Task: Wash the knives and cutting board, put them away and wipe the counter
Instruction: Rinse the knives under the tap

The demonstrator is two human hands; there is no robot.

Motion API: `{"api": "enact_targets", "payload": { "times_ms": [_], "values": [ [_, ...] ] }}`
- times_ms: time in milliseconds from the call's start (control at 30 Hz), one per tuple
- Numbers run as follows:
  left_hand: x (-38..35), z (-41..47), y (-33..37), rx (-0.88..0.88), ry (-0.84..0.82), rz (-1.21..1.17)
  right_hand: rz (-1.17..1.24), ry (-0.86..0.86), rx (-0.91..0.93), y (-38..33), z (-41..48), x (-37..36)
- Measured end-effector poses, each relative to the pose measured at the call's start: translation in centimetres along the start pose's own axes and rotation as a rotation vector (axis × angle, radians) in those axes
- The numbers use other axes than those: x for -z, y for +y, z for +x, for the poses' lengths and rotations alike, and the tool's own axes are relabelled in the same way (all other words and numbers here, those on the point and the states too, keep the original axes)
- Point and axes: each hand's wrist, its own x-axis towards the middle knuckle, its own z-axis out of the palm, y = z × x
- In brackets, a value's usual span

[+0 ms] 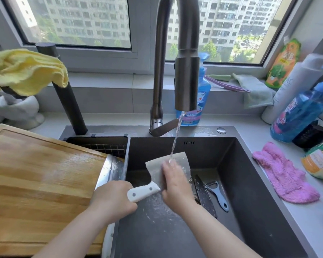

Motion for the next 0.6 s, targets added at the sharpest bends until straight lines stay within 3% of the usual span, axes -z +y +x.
{"api": "enact_targets", "payload": {
  "times_ms": [100, 233, 300, 333, 400, 600],
  "values": [
    [-0.3, 0.2, 0.3, -0.026, 0.000, -0.023, 0.066, -0.029, 0.176, 0.3, -0.5, -1.1],
    [-0.9, 0.3, -0.1, -0.056, 0.001, -0.021, 0.046, -0.067, -0.141, 2.6, -1.0, -0.2],
    [-1.2, 0.4, -0.2, -0.062, 0.001, -0.035, 0.005, 0.036, -0.004, 1.9, -2.1, -0.6],
    [-1.3, 0.5, -0.2, -0.067, 0.000, -0.043, 0.036, -0.036, 0.057, 1.1, -2.7, -1.1],
    [-1.5, 0.5, -0.1, -0.081, 0.005, -0.058, 0.027, -0.007, 0.188, 0.4, -3.2, -2.1],
    [-2.0, 0.2, 0.0, -0.131, 0.062, -0.131, 0.016, 0.039, 0.169, 0.4, -3.7, -1.2]
  ]
}}
